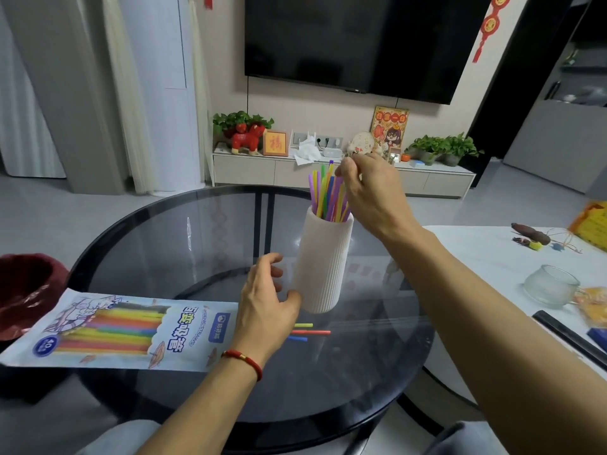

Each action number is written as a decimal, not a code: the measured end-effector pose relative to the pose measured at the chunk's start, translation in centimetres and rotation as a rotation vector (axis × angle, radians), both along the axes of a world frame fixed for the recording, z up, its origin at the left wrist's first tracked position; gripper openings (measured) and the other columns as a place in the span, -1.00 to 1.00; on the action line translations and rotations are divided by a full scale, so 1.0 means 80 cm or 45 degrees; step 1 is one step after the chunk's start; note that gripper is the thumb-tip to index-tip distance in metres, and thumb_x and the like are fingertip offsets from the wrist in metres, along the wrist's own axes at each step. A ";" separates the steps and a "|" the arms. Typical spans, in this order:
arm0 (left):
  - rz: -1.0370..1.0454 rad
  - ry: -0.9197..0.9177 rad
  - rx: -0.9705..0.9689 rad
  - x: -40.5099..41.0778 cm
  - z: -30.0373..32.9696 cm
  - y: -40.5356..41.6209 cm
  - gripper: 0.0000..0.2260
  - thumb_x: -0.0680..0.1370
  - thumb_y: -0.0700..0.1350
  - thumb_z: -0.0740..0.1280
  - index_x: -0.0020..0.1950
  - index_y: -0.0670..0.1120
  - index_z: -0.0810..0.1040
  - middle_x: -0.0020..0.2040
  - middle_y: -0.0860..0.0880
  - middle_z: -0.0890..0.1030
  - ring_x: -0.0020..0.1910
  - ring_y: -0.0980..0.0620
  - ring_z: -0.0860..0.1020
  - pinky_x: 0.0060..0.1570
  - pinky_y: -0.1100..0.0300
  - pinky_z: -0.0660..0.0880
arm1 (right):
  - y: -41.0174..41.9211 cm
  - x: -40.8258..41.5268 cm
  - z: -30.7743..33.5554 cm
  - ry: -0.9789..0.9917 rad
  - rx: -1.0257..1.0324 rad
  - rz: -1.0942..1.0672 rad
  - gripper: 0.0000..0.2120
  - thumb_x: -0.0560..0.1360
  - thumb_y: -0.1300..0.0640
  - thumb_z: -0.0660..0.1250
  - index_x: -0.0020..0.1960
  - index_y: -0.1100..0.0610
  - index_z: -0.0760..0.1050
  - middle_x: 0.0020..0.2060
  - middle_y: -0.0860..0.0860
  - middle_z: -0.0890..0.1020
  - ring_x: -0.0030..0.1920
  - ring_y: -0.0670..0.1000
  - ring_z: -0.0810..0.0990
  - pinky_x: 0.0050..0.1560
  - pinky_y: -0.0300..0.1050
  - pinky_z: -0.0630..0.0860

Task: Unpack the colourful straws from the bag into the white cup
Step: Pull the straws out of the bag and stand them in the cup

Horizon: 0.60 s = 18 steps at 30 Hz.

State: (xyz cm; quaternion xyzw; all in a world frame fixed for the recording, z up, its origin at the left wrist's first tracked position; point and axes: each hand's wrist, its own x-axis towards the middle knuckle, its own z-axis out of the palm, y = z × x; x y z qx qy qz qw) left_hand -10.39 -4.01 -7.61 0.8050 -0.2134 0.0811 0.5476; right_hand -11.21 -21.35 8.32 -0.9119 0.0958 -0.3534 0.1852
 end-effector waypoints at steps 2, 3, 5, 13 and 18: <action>0.008 -0.012 0.029 0.002 -0.001 0.004 -0.52 0.48 -0.18 0.45 0.36 0.01 0.40 0.14 0.02 0.53 0.08 0.01 0.53 -0.01 0.15 0.45 | 0.002 -0.005 -0.005 -0.086 -0.072 -0.009 -0.60 0.74 0.13 0.07 0.06 0.34 0.60 -0.06 0.15 0.59 0.02 0.19 0.54 0.03 0.15 0.53; 0.008 -0.020 0.051 0.004 -0.001 0.007 -0.53 0.48 -0.18 0.45 0.35 0.01 0.41 0.13 0.02 0.54 0.08 0.01 0.53 0.00 0.14 0.45 | 0.002 -0.008 -0.007 -0.179 -0.134 0.000 -0.63 0.73 0.14 0.08 0.07 0.33 0.60 -0.04 0.15 0.57 0.04 0.19 0.52 0.04 0.16 0.52; -0.020 -0.021 0.130 0.007 -0.001 0.014 -0.55 0.48 -0.15 0.44 0.34 0.02 0.42 0.12 0.02 0.54 0.09 0.00 0.53 0.04 0.09 0.49 | 0.005 -0.009 -0.014 -0.128 -0.268 0.034 -0.64 0.72 0.07 0.09 0.24 0.24 0.58 0.17 0.17 0.57 0.22 0.21 0.47 0.19 0.15 0.46; -0.285 -0.209 1.016 0.037 0.000 0.089 -0.25 0.36 0.36 0.36 0.51 0.18 0.30 0.49 0.07 0.36 0.49 0.01 0.22 0.42 -0.05 0.25 | 0.006 -0.017 -0.008 -0.067 -0.271 0.166 -0.63 0.72 0.03 0.14 0.41 0.14 0.53 0.47 0.13 0.49 0.44 0.15 0.45 0.41 0.13 0.38; -0.450 -0.008 1.511 0.048 -0.022 0.123 0.20 0.17 0.51 0.34 0.61 0.19 -0.24 0.66 0.06 -0.15 0.62 -0.01 -0.23 0.45 -0.41 -0.32 | 0.035 -0.072 -0.060 -0.422 -0.323 0.424 -0.79 0.59 0.18 0.23 -0.03 0.24 0.62 -0.09 0.12 0.67 -0.12 0.09 0.55 -0.14 -0.13 0.43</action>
